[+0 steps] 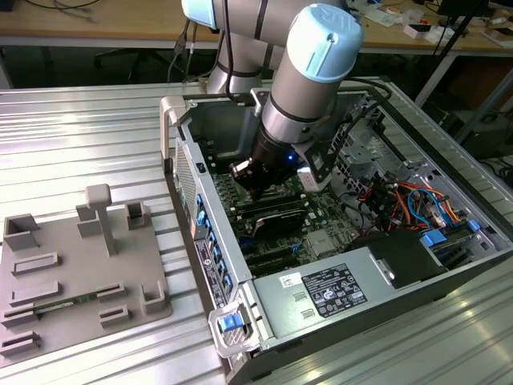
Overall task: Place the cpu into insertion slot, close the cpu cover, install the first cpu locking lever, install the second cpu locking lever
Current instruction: 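Install the second cpu locking lever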
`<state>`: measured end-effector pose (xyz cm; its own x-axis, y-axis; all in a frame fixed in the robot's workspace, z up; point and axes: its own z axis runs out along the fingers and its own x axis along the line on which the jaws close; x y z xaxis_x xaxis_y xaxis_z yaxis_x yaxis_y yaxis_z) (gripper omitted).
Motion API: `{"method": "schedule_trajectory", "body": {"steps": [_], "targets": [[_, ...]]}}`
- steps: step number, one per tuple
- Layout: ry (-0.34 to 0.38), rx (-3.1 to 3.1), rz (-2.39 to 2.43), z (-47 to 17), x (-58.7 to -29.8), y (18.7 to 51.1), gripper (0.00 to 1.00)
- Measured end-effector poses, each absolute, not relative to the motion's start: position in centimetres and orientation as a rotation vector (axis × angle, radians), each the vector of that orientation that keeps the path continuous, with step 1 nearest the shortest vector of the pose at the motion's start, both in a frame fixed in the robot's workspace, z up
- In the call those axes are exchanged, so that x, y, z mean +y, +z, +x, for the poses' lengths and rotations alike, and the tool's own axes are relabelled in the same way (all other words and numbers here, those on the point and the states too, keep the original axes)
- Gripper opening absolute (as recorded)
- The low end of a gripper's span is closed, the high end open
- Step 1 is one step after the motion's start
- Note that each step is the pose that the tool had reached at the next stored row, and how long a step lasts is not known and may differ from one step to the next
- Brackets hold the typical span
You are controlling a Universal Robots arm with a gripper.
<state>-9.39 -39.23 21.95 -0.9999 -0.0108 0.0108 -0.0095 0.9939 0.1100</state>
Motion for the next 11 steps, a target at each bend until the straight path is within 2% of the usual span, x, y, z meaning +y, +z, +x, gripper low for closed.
{"method": "schedule_trajectory", "body": {"steps": [11], "targets": [[-0.178,-3.123,0.019,-9.58,-39.24,21.11,0.11]]}}
